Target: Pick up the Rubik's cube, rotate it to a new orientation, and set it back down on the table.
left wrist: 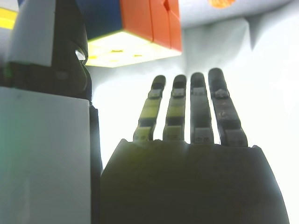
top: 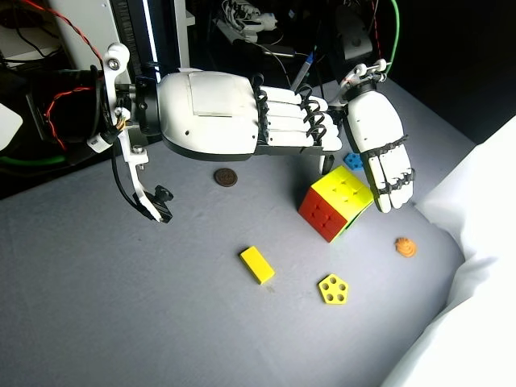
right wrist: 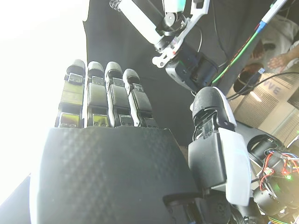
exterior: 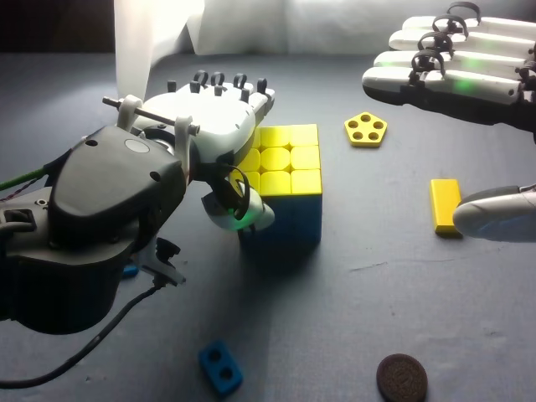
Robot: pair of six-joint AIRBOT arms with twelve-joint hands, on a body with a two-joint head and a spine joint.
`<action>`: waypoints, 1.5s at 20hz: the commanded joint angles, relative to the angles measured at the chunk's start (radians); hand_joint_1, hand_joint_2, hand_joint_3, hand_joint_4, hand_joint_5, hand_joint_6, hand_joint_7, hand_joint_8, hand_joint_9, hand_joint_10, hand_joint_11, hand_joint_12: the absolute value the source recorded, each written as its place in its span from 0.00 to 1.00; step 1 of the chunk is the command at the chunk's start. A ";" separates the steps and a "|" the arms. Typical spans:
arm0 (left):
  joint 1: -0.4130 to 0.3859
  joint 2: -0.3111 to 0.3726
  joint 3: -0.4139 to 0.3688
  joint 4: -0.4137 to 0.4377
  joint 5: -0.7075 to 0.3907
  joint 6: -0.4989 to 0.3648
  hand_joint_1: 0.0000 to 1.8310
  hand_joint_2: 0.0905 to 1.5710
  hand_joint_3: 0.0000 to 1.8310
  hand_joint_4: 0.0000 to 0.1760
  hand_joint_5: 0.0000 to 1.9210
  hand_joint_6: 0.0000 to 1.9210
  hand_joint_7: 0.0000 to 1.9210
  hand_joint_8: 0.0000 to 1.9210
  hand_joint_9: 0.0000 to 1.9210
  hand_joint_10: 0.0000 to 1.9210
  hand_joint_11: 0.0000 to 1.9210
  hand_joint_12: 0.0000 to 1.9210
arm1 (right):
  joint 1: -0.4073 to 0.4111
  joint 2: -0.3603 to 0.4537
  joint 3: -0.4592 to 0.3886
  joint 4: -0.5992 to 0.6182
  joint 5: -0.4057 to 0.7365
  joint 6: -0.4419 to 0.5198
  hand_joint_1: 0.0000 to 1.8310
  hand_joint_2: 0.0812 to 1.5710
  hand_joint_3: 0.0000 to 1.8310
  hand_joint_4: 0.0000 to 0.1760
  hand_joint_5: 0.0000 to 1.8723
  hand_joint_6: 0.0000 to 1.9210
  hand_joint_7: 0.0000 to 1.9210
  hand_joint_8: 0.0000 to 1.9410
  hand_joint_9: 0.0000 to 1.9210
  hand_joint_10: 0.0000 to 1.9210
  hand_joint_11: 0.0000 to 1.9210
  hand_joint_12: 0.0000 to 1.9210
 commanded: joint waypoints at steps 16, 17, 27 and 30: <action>0.008 -0.043 0.050 0.032 -0.027 0.009 0.52 0.60 0.00 0.00 0.00 0.00 0.00 0.00 0.00 0.00 0.00 0.00 | 0.008 0.002 -0.003 0.040 0.109 -0.001 0.00 0.79 0.00 0.00 0.00 0.00 0.02 0.00 0.00 0.00 0.00 0.00; 0.009 -0.046 0.053 0.030 -0.027 0.009 0.53 0.60 0.00 0.00 0.00 0.00 0.00 0.00 0.00 0.00 0.00 0.00 | 0.008 0.002 -0.003 0.040 0.109 -0.001 0.00 0.79 0.00 0.00 0.00 0.00 0.02 0.00 0.00 0.00 0.00 0.00; 0.011 -0.066 0.072 0.011 -0.027 0.009 0.54 0.59 0.00 0.00 0.00 0.00 0.00 0.00 0.00 0.00 0.00 0.00 | 0.008 0.002 -0.003 0.040 0.109 -0.002 0.00 0.79 0.00 0.00 0.00 0.00 0.01 0.00 0.00 0.00 0.00 0.00; 0.013 -0.068 0.075 0.009 -0.027 0.007 0.53 0.59 0.00 0.00 0.00 0.00 0.00 0.00 0.00 0.00 0.00 0.00 | 0.008 0.002 -0.003 0.041 0.109 -0.002 0.00 0.79 0.00 0.00 0.00 0.00 0.01 0.00 0.00 0.00 0.00 0.00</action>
